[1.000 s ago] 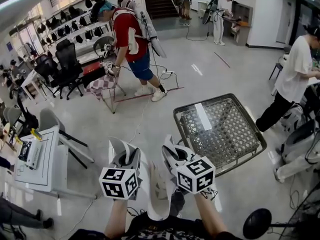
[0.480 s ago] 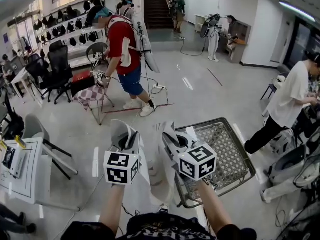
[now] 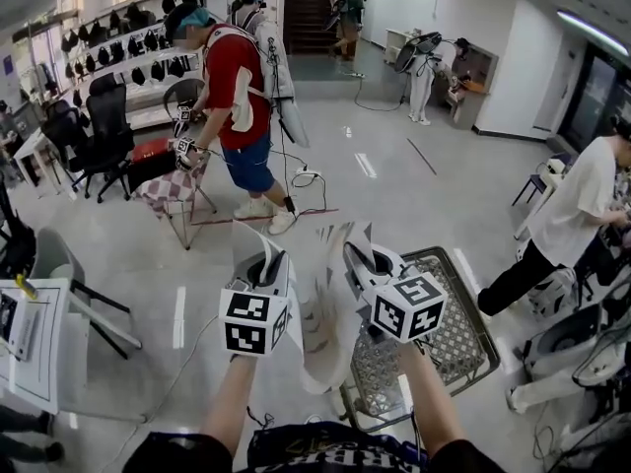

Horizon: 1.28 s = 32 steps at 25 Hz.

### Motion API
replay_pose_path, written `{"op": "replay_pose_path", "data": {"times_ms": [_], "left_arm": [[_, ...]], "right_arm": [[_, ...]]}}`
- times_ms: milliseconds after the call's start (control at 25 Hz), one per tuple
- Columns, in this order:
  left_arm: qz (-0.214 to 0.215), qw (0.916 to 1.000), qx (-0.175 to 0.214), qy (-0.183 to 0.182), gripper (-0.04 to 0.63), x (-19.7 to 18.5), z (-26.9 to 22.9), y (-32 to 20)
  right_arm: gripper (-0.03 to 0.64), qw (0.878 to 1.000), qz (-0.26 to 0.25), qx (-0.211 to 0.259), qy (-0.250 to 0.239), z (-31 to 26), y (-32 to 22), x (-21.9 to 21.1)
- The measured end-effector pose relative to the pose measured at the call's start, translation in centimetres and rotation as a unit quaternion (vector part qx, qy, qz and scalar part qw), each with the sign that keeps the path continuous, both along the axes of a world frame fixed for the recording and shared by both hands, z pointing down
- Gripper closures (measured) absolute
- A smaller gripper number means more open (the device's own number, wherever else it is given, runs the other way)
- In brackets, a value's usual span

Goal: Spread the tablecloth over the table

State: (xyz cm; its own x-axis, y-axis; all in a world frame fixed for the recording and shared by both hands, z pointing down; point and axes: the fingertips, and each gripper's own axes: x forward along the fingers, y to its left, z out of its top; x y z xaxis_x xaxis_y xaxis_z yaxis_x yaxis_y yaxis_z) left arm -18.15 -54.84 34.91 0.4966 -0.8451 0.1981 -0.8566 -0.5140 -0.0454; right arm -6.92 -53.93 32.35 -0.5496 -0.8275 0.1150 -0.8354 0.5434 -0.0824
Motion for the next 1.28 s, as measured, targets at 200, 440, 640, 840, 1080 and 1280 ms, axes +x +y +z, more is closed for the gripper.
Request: {"op": "replay_pose_path", "data": {"times_ms": [200, 440, 640, 840, 1080, 1280], "left_arm": [[0.009, 0.9999, -0.012, -0.008, 0.575, 2.7, 0.9, -1.2], [0.002, 0.9999, -0.007, -0.014, 0.575, 7.0, 0.3, -2.4], [0.010, 0.9992, 0.038, 0.001, 0.575, 12.1, -2.5, -2.8], [0.036, 0.9948, 0.095, -0.005, 0.575, 21.2, -5.7, -2.9], [0.099, 0.9829, 0.154, -0.019, 0.575, 31.2, -6.3, 0.4], [0.073, 0.9902, 0.118, -0.018, 0.563, 32.8, -2.4, 1.9]], "right_arm": [[0.597, 1.000, 0.008, -0.010, -0.015, 0.7, -2.0, 3.2], [0.594, 1.000, 0.007, -0.009, -0.022, -0.1, -3.0, 8.0], [0.594, 0.998, 0.031, 0.003, -0.056, -2.0, -3.6, 14.9], [0.592, 0.993, 0.073, 0.031, -0.083, -4.2, -3.7, 23.8], [0.589, 0.988, 0.125, 0.056, -0.073, -4.7, -1.8, 34.7], [0.595, 0.983, 0.165, 0.039, -0.070, -1.6, 0.9, 42.2]]}}
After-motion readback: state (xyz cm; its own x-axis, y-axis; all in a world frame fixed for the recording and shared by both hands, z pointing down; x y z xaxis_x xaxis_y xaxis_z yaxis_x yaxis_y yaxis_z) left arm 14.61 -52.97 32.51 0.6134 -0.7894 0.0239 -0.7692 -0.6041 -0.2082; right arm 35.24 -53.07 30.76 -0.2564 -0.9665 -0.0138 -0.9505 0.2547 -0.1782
